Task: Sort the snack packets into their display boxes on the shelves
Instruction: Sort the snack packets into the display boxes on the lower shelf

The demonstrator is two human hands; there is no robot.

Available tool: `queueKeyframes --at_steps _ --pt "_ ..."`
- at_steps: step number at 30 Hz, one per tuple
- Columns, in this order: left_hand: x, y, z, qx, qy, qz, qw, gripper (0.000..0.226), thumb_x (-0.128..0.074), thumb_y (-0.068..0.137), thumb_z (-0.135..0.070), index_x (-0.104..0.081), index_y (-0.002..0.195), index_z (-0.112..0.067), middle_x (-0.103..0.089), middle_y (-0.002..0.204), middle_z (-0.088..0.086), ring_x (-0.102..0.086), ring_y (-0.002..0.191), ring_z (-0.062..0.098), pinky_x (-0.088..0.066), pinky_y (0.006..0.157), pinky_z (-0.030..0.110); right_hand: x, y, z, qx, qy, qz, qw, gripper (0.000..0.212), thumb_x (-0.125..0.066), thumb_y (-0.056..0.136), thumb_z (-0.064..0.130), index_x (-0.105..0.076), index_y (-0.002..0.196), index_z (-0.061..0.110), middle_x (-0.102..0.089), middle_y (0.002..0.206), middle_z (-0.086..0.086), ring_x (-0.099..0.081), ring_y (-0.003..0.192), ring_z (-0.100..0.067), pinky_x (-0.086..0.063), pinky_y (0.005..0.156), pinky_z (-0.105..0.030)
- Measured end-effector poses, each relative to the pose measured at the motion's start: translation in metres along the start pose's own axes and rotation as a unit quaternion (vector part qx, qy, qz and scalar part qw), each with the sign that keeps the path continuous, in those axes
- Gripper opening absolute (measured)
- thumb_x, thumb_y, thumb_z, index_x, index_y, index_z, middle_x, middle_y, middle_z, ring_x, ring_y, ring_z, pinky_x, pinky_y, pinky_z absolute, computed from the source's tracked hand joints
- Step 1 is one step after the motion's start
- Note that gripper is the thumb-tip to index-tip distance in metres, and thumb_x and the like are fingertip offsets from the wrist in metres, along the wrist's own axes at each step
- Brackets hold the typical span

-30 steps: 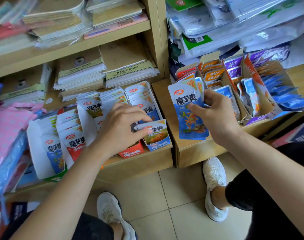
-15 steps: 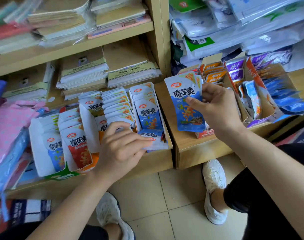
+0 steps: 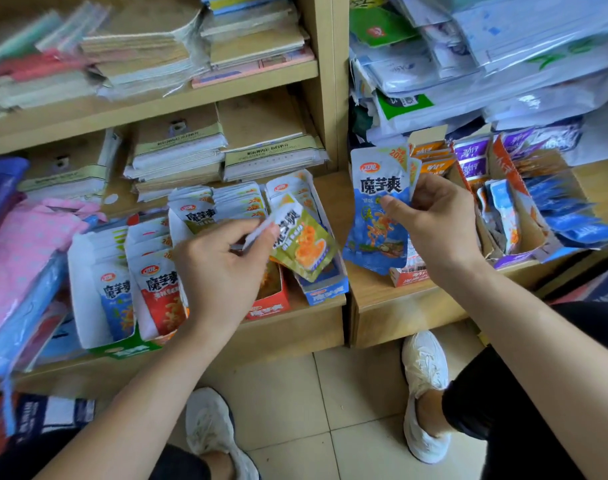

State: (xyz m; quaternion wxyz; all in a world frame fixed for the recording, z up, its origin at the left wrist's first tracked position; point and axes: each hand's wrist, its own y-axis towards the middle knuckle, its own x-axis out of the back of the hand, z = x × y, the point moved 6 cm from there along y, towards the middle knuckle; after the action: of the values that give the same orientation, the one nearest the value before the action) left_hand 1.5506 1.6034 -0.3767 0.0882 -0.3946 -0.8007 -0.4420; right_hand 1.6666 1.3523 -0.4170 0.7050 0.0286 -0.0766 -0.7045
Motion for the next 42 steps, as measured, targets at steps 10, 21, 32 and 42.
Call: queueKeyframes --at_steps 10,21,32,42 --pt "-0.007 0.03 0.045 0.26 -0.079 -0.009 0.962 0.01 -0.077 0.083 -0.028 -0.073 0.075 -0.024 -0.072 0.068 0.001 -0.067 0.058 0.015 -0.061 0.054 0.045 -0.003 -0.007 -0.001 -0.008 0.027 0.01 1.0 0.022 -0.074 0.089 0.006 -0.069 0.109 0.005 -0.075 0.1 0.005 -0.074 0.09 -0.007 -0.058 0.068 -0.019" --pt "0.022 0.05 0.051 0.337 -0.172 -0.081 0.922 0.018 -0.078 0.073 -0.033 -0.064 0.066 -0.023 -0.067 0.076 0.004 -0.065 0.072 0.021 -0.056 0.054 0.045 -0.008 -0.007 0.002 0.0 0.022 0.006 1.0 0.018 -0.076 0.088 0.009 -0.069 0.104 0.003 -0.076 0.098 -0.001 -0.075 0.089 -0.011 -0.06 0.07 -0.027" --pt "0.071 0.035 0.059 0.331 -0.244 -0.136 0.901 0.014 -0.072 0.088 -0.014 -0.065 0.079 -0.023 -0.071 0.071 -0.011 -0.071 0.069 0.008 -0.053 0.052 0.024 -0.069 -0.025 0.029 0.163 -0.105 -0.061 0.979 0.015 -0.071 0.086 0.014 -0.058 0.094 0.012 -0.065 0.073 0.003 -0.06 0.065 -0.006 -0.051 0.06 -0.029" --pt "0.097 0.017 0.077 0.351 -0.265 -0.13 0.889 0.013 -0.074 0.085 -0.015 -0.067 0.077 -0.022 -0.075 0.084 0.002 -0.075 0.082 0.025 -0.062 0.072 0.05 -0.097 -0.067 -0.016 0.2 -0.358 0.293 0.864 0.074 -0.085 0.079 0.031 -0.052 0.143 0.017 -0.058 0.137 -0.003 -0.057 0.122 -0.023 -0.051 0.097 -0.034"
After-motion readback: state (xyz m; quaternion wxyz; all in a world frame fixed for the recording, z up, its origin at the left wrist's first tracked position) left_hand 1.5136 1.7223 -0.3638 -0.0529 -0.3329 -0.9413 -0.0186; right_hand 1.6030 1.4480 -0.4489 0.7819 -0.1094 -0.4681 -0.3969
